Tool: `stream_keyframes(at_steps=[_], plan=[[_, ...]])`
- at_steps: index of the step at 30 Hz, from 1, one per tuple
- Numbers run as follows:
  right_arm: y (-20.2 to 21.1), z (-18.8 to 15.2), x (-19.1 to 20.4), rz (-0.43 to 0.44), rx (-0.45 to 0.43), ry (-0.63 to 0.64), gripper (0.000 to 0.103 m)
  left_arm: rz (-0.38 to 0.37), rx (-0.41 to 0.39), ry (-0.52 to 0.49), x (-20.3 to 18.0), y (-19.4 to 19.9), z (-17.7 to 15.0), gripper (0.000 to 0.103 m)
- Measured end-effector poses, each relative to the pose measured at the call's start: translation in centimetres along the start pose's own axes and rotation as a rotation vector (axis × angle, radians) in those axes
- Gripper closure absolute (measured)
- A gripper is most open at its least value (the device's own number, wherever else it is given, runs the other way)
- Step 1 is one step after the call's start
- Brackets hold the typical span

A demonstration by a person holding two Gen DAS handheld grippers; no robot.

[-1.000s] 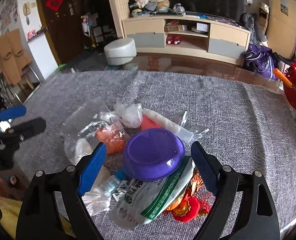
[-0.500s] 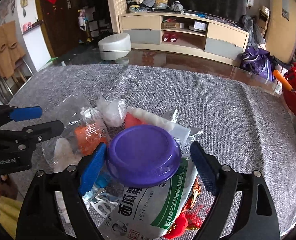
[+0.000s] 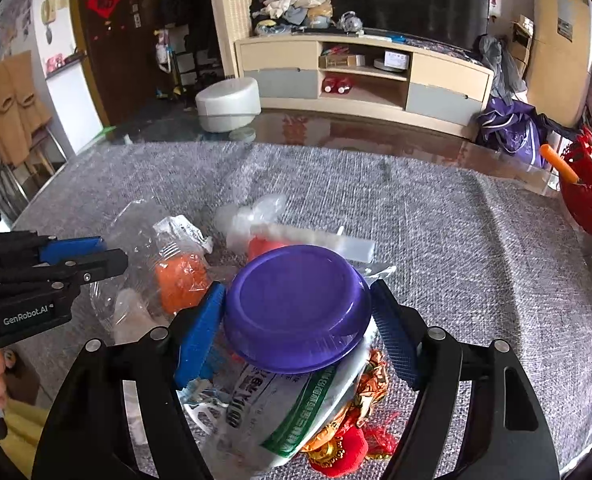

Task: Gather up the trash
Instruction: 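Grasp the purple plastic lid with the right gripper while the left gripper grasps the clear plastic bag, then carry the lid and bag down into the black bin and open both grippers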

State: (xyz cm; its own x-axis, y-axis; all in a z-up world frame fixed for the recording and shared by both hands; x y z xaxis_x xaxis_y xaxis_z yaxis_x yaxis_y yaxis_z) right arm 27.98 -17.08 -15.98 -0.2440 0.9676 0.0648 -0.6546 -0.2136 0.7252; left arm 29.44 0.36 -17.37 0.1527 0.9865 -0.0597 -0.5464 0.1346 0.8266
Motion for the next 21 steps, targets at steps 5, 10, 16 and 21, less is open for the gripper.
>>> stream_keyframes(at_steps=[5,10,16,21], plan=[[1.9,1.2,0.2,0.002,-0.043,-0.004,0.028,0.003,-0.056,0.010,0.0,2.4,0.7,0.076],[5.0,2.1,-0.1,0.005,-0.097,-0.015,0.028,0.007,-0.125,0.005,-0.7,6.0,1.3,0.076],[9.9,2.5,0.4,-0.001,-0.170,-0.013,0.028,0.019,-0.201,-0.007,-1.7,11.2,0.8,0.076],[13.7,1.3,1.0,-0.003,-0.205,-0.007,0.028,0.023,-0.248,-0.004,-2.5,15.3,-1.1,0.076]])
Point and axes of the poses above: each gripper's, at about its wrist camera, not at the fingertips, and y roughly against the way its jaws point, x to its left, z to its top, the point moved 5 cm from there along -y, roughly the way its jaws point
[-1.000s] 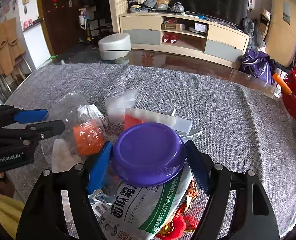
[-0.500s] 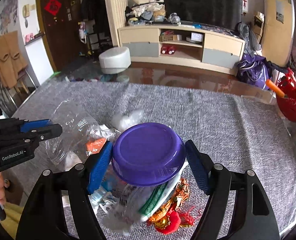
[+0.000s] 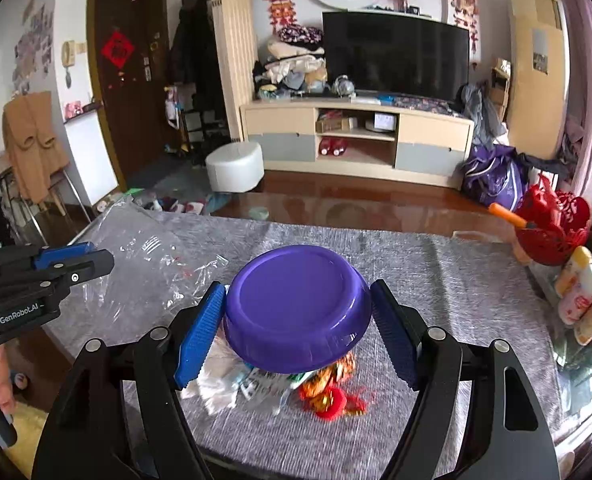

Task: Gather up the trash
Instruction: 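Carry the lid and bag down into the black bin and open both grippers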

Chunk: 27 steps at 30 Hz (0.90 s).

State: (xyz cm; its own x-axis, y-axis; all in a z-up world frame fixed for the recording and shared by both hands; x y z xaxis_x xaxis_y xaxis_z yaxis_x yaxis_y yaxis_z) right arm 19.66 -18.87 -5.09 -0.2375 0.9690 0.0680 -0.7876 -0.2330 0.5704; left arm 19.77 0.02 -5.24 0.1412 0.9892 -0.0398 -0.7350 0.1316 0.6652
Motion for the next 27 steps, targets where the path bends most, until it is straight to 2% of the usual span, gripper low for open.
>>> stream_keyframes(at_steps=[8,15,22,27], plan=[[4.9,-2.9,0.4,0.009,-0.002,-0.015,0.028,-0.002,-0.009,-0.027,-1.4,4.7,-3.8,0.076],[7.7,-7.7,0.9,0.019,0.054,0.003,0.028,-0.016,0.012,-0.041,-1.8,7.0,-8.4,0.076],[7.2,-13.3,1.4,0.037,0.159,-0.022,0.028,-0.043,0.104,-0.070,-2.7,6.2,-14.6,0.076],[5.3,-17.6,2.2,0.066,0.255,-0.043,0.028,-0.067,0.225,-0.045,-2.7,3.0,-20.0,0.076]])
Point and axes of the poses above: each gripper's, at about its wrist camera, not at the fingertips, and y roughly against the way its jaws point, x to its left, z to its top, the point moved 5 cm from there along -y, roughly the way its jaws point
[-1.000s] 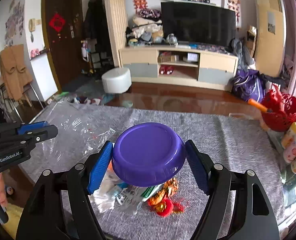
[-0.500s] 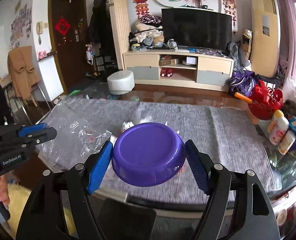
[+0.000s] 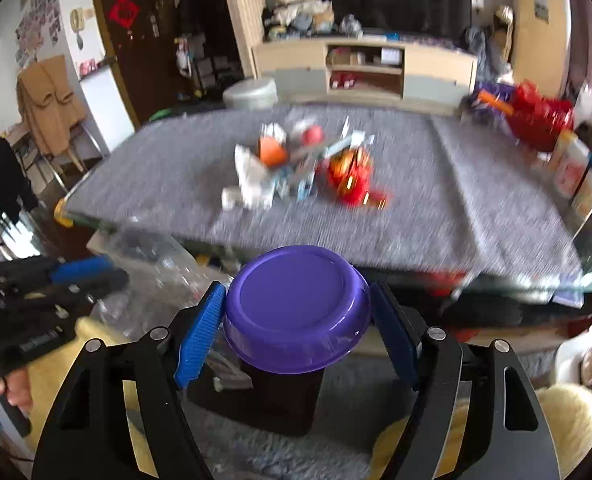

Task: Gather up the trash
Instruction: 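Carry the lid and bag down into the black bin and open both grippers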

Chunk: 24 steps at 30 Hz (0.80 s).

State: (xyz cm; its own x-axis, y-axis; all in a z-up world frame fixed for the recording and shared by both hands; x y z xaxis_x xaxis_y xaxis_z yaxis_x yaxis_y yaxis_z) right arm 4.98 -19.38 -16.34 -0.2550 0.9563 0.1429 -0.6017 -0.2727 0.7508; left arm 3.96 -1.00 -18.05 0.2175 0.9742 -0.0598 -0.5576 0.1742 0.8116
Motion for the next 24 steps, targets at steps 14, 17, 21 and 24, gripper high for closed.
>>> stream_keyframes(at_steps=[14,17,21,24], plan=[[-10.1,-6.9,-0.1,0.081,0.261,-0.128,0.028,-0.057,0.271,0.048,0.2,-10.7,-7.1,0.076],[-11.5,-7.6,-0.3,0.080,0.297,-0.140,0.028,-0.066,0.310,0.050,0.2,-12.1,-7.8,0.076],[-12.2,-7.6,-0.2,0.084,0.310,-0.140,0.027,-0.069,0.325,0.045,0.1,-12.6,-8.0,0.074],[-12.5,-7.3,-0.3,0.091,0.317,-0.144,0.023,-0.059,0.329,0.049,0.3,-12.8,-7.9,0.058]])
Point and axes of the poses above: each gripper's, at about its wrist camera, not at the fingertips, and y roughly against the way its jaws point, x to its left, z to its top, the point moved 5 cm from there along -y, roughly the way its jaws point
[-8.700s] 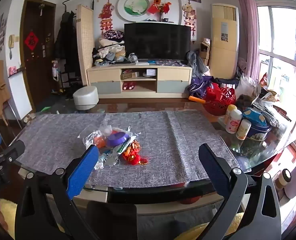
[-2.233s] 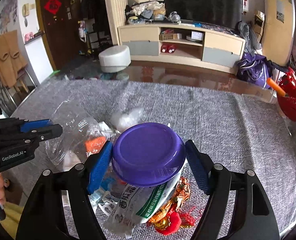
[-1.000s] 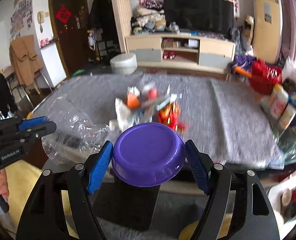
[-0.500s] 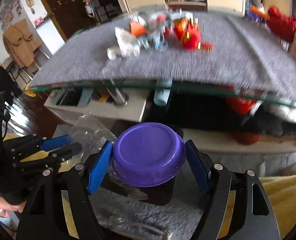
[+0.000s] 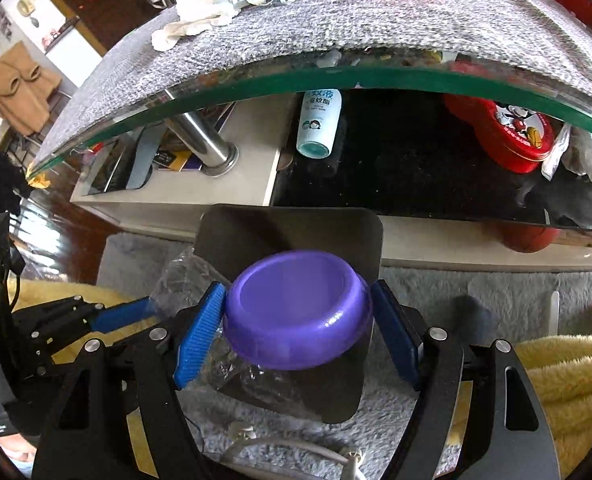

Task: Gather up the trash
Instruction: 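Carry the lid and bag down into the black bin and open both grippers, then grasp the white tissue with the left gripper while the right gripper grasps the red ornament ball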

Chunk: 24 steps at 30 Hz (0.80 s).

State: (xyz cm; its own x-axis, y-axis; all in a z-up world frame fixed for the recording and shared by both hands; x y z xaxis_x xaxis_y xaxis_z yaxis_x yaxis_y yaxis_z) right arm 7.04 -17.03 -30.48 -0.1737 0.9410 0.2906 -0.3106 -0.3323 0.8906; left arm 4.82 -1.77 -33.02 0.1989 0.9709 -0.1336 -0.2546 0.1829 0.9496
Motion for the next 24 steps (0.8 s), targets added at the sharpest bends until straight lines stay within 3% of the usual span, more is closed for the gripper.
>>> stream_keyframes(at_steps=[2,12,24], plan=[[0.1,0.3,-0.2,-0.006,-0.004,-0.003,0.015,0.012,0.001,-0.003,0.0,0.0,0.1,0.050],[1.1,1.5,-1.2,-0.006,-0.025,-0.041,0.012,0.024,0.000,0.002,0.4,0.3,0.8,0.046],[8.7,5.7,-3.7,-0.014,-0.206,-0.094,0.012,0.036,-0.150,0.021,1.2,6.7,4.5,0.040]])
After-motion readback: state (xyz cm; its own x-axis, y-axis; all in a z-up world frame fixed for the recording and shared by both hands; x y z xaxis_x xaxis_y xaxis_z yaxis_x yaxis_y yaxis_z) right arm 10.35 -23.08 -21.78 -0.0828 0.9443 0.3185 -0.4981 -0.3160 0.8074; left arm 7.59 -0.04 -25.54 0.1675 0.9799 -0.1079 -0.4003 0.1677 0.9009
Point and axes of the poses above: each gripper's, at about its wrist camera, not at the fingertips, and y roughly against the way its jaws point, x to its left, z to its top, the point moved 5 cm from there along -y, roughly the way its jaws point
